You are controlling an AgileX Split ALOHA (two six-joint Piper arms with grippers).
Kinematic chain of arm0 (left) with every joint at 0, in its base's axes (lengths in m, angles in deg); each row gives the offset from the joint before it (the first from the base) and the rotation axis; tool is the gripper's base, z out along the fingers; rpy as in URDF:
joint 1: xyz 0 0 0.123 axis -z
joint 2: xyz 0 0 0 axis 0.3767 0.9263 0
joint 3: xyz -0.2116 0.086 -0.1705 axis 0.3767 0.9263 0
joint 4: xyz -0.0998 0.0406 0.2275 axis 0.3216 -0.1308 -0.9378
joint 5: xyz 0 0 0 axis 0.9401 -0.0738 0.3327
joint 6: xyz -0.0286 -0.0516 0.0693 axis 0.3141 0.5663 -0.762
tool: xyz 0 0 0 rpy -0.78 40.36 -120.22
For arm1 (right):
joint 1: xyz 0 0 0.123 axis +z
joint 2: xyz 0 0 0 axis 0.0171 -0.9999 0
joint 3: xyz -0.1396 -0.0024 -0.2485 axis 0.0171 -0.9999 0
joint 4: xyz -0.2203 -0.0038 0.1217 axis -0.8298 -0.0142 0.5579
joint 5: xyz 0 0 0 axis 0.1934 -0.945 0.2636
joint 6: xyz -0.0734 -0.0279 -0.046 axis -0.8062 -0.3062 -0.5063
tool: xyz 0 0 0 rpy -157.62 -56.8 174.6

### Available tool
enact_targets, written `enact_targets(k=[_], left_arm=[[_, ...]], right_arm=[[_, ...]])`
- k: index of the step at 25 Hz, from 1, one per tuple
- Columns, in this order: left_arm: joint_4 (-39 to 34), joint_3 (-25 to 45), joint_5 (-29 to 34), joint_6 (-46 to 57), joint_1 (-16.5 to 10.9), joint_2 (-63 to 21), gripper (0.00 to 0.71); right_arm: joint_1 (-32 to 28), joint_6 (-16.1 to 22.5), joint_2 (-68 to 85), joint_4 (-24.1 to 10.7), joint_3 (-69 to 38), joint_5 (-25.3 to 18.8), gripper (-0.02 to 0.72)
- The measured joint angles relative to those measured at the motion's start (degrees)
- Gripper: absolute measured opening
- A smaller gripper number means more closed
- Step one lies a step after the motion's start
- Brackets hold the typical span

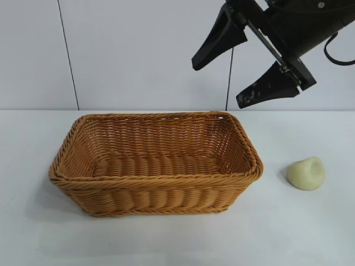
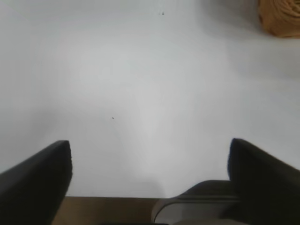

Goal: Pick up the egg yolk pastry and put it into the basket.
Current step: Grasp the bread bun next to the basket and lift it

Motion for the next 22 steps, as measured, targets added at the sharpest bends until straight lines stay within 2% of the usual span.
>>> enact_targets(k=[11,19,22], left_arm=[[-0.2,0.1,-0.4,-0.3,0.1,-9.8,0.695],[-0.2,0.2,-0.4,-0.3,0.2,-22.4,0.695],[-0.2,0.2,-0.4,-0.3,0.2,-22.7,0.695]], right_arm=[[0.0,0.0,0.0,0.0,0.0,0.3,0.642],[0.0,0.0,0.0,-0.1,0.0,0.3,0.642],[0.0,0.3,0.0,-1.7,0.2,0.3,0.642]])
